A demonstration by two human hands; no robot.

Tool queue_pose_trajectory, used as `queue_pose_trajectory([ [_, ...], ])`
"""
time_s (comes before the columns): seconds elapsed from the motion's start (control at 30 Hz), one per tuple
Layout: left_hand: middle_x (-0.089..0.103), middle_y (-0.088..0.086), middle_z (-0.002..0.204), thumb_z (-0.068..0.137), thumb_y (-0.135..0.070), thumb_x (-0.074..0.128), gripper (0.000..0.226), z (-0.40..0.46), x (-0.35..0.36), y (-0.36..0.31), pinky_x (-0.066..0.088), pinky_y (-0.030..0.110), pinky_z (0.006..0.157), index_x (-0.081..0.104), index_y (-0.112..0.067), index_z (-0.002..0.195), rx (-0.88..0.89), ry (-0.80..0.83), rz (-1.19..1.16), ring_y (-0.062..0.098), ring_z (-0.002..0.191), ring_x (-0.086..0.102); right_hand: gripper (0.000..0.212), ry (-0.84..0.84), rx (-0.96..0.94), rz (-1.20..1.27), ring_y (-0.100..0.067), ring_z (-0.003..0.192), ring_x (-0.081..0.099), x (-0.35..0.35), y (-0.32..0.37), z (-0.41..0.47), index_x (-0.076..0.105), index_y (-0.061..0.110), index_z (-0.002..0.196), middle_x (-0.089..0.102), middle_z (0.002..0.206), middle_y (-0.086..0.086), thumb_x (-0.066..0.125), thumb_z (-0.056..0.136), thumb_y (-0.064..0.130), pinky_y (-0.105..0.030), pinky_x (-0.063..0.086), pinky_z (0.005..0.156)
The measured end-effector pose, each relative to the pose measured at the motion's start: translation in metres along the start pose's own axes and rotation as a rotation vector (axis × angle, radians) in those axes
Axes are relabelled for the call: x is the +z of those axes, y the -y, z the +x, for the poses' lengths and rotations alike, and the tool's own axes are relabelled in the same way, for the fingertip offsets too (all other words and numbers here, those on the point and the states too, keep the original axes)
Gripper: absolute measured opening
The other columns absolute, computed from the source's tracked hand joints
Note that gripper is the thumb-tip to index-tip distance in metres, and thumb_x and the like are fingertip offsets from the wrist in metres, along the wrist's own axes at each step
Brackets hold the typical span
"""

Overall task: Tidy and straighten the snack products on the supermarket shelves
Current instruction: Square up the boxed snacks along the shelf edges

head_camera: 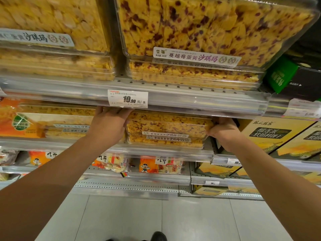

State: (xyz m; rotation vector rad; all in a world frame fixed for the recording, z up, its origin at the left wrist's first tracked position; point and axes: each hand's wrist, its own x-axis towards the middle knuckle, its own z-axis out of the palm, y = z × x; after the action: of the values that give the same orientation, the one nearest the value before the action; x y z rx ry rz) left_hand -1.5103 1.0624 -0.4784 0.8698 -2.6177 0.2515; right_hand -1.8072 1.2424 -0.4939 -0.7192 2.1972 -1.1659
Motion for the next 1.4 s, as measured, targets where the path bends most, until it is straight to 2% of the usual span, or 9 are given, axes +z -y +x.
queue_pose_trajectory([
  [0.13,0.064,0.025,0.121,0.082,-0.013,0.072,0.051,0.0,0.002,0.0,0.031,0.06,0.105,0.058,-0.012,0.131,-0.088,0.097,-0.043,0.049,0.119,0.053,0.049,0.014,-0.025,-0.163,-0.027,0.096,0.063,0.003,-0.001,-0.002,0.054,0.021,0.097,0.063,0.102,-0.012,0.067,0.069,-0.017,-0.049,0.058,0.078],
  [0.27,0.059,0.021,0.131,0.088,-0.029,0.067,0.063,-0.001,0.005,0.004,0.023,0.052,0.11,0.041,-0.014,0.144,-0.123,0.137,-0.034,0.042,0.13,0.045,0.067,0.052,-0.052,-0.15,-0.02,0.08,0.064,0.004,-0.004,-0.002,0.047,0.028,0.114,0.061,0.097,-0.002,0.072,0.068,-0.013,-0.032,0.057,0.059],
  [0.33,0.055,0.018,0.137,0.087,-0.036,0.067,0.07,-0.001,0.006,0.005,0.019,0.051,0.112,0.036,-0.019,0.148,-0.108,0.152,-0.024,0.039,0.135,0.04,0.07,0.054,-0.048,-0.089,-0.017,0.087,0.063,0.004,-0.007,-0.002,0.047,0.028,0.118,0.061,0.1,0.002,0.075,0.067,-0.012,-0.024,0.051,0.061],
  [0.57,0.046,0.017,0.146,0.085,-0.035,0.07,0.073,-0.002,0.009,0.005,0.016,0.051,0.115,0.036,-0.02,0.148,-0.085,0.155,-0.037,0.038,0.14,0.033,0.073,0.036,-0.051,0.005,-0.019,0.097,0.062,0.002,-0.009,-0.004,0.049,0.024,0.122,0.062,0.109,-0.002,0.077,0.066,-0.014,-0.026,0.053,0.073],
  [0.73,0.044,0.016,0.147,0.083,-0.035,0.071,0.073,-0.006,0.003,-0.002,0.018,0.053,0.115,0.038,-0.02,0.147,-0.068,0.139,-0.073,0.039,0.138,0.033,0.068,0.025,-0.048,0.069,-0.017,0.095,0.064,0.004,-0.007,-0.009,0.05,0.028,0.117,0.063,0.106,0.001,0.076,0.069,-0.012,-0.021,0.053,0.065],
  [0.9,0.062,0.004,0.121,0.077,-0.016,0.075,0.054,-0.028,-0.015,-0.039,0.042,0.049,0.098,0.056,-0.017,0.127,0.279,-0.069,-0.212,0.027,0.114,0.057,0.071,0.019,-0.077,0.162,-0.023,0.112,0.06,0.002,-0.005,-0.028,0.049,0.023,0.131,0.062,0.122,-0.001,0.073,0.074,-0.011,-0.041,0.054,0.092],
  [1.0,0.064,0.007,0.124,0.079,-0.01,0.07,0.047,-0.021,-0.034,-0.06,0.045,0.046,0.097,0.056,-0.014,0.124,0.585,-0.269,-0.329,0.025,0.121,0.053,0.066,-0.022,-0.112,0.225,-0.017,0.119,0.058,-0.004,0.001,-0.055,0.048,0.019,0.133,0.061,0.126,0.001,0.074,0.077,-0.005,-0.033,0.053,0.092],
  [1.13,0.056,0.012,0.135,0.087,-0.015,0.06,0.043,0.015,-0.069,-0.088,0.037,0.048,0.107,0.053,-0.012,0.129,0.719,-0.418,-0.396,0.031,0.133,0.046,0.067,-0.164,-0.085,0.159,-0.013,0.126,0.049,-0.025,0.007,-0.103,0.039,0.027,0.141,0.052,0.137,0.006,0.068,0.086,0.002,-0.038,0.045,0.103],
  [1.4,0.048,0.017,0.146,0.064,-0.025,0.085,0.077,0.05,-0.092,-0.135,0.035,0.055,0.109,0.058,-0.009,0.135,0.651,-0.149,-0.128,0.036,0.138,0.041,0.054,-0.454,-0.175,0.081,-0.005,0.126,0.048,-0.092,0.01,-0.179,0.047,0.035,0.134,0.053,0.133,0.017,0.063,0.091,0.006,-0.029,0.043,0.101],
])
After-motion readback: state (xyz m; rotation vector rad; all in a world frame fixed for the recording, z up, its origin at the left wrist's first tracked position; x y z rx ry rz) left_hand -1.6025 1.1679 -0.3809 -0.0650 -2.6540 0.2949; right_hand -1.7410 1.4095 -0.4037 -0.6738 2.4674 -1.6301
